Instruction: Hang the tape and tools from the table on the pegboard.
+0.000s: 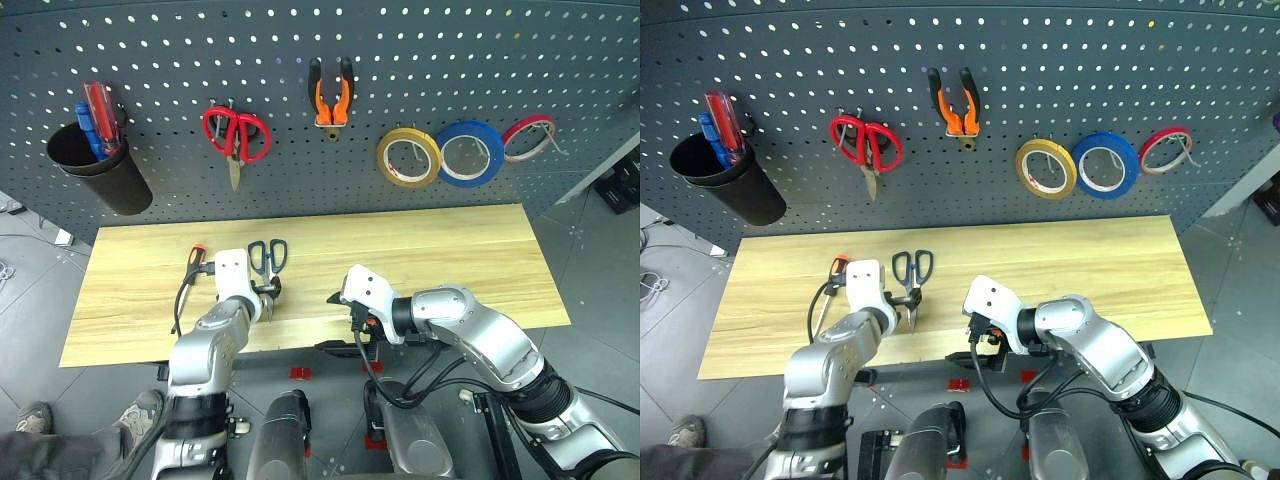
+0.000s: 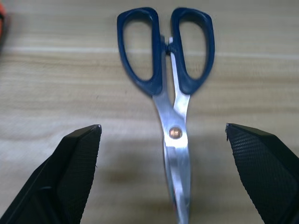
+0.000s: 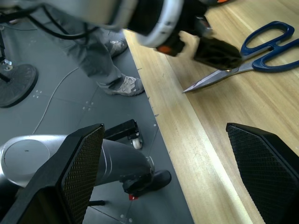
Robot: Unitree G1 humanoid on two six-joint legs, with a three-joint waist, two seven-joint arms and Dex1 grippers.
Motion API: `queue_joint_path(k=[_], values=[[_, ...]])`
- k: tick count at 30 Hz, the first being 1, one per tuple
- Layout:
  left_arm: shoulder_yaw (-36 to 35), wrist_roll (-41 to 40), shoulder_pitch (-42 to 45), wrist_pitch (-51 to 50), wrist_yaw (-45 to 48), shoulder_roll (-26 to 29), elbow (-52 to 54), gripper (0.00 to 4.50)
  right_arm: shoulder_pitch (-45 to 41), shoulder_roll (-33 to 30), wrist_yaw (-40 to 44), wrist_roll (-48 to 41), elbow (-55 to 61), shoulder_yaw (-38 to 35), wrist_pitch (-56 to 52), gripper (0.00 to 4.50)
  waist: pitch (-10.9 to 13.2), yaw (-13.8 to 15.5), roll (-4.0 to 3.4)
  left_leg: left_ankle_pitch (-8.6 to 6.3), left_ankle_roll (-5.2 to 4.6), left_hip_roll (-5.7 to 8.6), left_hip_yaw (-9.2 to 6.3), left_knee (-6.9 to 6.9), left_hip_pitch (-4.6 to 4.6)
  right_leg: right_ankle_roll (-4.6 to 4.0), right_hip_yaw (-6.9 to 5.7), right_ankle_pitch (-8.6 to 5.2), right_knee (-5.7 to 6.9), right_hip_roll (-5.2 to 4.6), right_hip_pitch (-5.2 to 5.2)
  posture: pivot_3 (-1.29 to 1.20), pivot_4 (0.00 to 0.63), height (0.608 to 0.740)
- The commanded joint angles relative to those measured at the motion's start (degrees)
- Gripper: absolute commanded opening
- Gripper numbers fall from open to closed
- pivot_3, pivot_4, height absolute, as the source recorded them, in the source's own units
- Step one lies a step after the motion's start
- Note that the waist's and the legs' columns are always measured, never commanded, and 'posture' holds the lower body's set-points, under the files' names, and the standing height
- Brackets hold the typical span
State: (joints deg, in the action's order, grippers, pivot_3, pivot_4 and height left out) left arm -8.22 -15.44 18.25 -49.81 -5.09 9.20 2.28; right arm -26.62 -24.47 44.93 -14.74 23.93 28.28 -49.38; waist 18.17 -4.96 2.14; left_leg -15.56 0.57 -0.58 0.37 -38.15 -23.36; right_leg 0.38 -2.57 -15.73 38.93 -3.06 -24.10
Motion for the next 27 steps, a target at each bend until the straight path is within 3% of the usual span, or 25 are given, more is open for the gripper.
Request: queue_joint_path(k=[1, 6, 10, 20, 27], values=[[-1.1, 0.5, 2.4, 0.0, 0.1, -0.6, -4.6, 4.5, -0.7, 0.2, 0.1, -0.9, 2.7, 0.1, -0.4, 4.45, 0.2, -0.1, 0.12, 0.0, 0.0, 0.0, 0.0, 0.0, 0.0, 0.0, 0.0, 0.0, 0.0, 0.0, 0.0, -0.22, 0.358, 0.74], [-4.9, -0.8, 5.2, -0.6, -0.6, -1.7, -10.5, 4.5, -1.2, -0.1, -0.3, -0.8, 3.3, -0.2, -1.1, 4.45, 0.6, -0.1, 0.21, 0.0, 0.0, -0.02, -0.01, 0.0, 0.0, 0.0, -0.03, 0.0, -0.01, -0.01, -0.02, -0.23, 0.374, 0.74], [-8.8, -2.2, 6.2, -1.8, -0.9, -2.7, -13.0, 3.31, -1.8, -0.2, -0.8, -1.1, 4.0, -1.0, -2.6, 4.5, 0.7, 0.0, 0.15, 0.0, 0.01, -0.02, -0.01, -0.01, 0.01, 0.0, -0.04, 0.0, 0.01, -0.03, 0.01, -0.24, 0.383, 0.74], [-7.3, -1.4, 7.2, -1.5, 4.7, -0.1, -16.5, 0.35, -2.5, -0.8, -1.7, -2.2, 4.6, -2.7, -5.4, 4.5, 0.8, -0.1, 0.05, 0.04, 0.06, 0.0, -0.01, -0.02, 0.07, 0.04, -0.05, 0.02, 0.04, -0.04, 0.04, -0.25, 0.382, 0.74], [-3.3, -1.2, 3.4, -0.6, 11.5, 3.4, -10.6, 0.22, -2.4, -0.3, -3.2, -2.9, 4.2, -3.7, -6.0, 4.5, 0.8, -0.1, 0.02, 0.04, 0.09, 0.0, 0.01, 0.05, 0.08, 0.04, -0.03, 0.02, 0.01, -0.06, 0.03, -0.26, 0.376, 0.74]])
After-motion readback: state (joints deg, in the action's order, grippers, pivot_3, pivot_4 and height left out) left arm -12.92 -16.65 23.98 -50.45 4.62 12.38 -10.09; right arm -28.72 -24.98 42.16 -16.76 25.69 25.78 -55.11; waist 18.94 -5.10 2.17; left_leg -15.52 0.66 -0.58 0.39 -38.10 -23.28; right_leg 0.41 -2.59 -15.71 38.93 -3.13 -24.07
